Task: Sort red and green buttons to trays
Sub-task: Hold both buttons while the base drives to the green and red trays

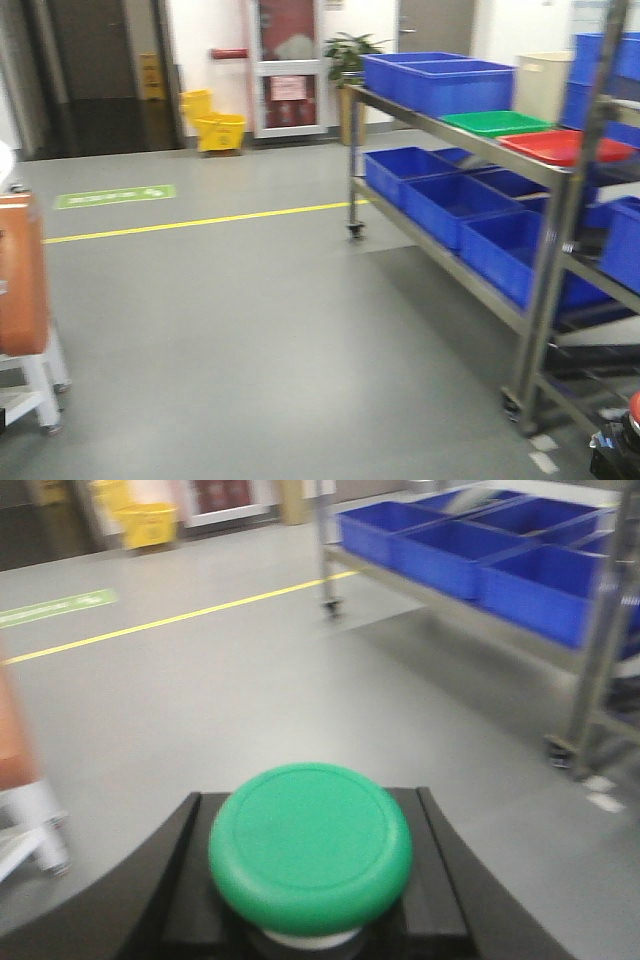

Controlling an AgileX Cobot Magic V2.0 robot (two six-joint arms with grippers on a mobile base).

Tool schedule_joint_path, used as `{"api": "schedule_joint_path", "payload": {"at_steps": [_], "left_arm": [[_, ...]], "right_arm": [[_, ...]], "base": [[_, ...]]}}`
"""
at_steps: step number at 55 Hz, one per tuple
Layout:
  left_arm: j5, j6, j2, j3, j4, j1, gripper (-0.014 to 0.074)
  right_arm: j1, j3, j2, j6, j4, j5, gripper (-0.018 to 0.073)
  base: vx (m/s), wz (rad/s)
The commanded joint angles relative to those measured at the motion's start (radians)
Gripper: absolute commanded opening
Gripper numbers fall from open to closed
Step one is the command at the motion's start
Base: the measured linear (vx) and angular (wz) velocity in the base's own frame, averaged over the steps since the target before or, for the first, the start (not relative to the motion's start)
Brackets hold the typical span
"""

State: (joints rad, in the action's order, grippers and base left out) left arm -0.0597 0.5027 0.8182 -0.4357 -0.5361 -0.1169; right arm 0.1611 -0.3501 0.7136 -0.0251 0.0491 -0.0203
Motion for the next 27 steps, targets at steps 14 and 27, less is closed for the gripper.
{"api": "schedule_joint_path", "payload": {"at_steps": [14,27], "left_arm": [[-0.077,0.008,-0.007,-0.027,0.011,-0.003,-0.0003],[-0.077,0.008,-0.007,-0.027,0.011,-0.003,-0.0003]], "right_arm": [[-0.003,-0.031,-0.002,0.010,-0.010,-0.089,-0.0008],[-0.003,-0.031,-0.002,0.010,-0.010,-0.089,-0.0008]], "base": [[0.23,0.58],[0.35,0.24]]}}
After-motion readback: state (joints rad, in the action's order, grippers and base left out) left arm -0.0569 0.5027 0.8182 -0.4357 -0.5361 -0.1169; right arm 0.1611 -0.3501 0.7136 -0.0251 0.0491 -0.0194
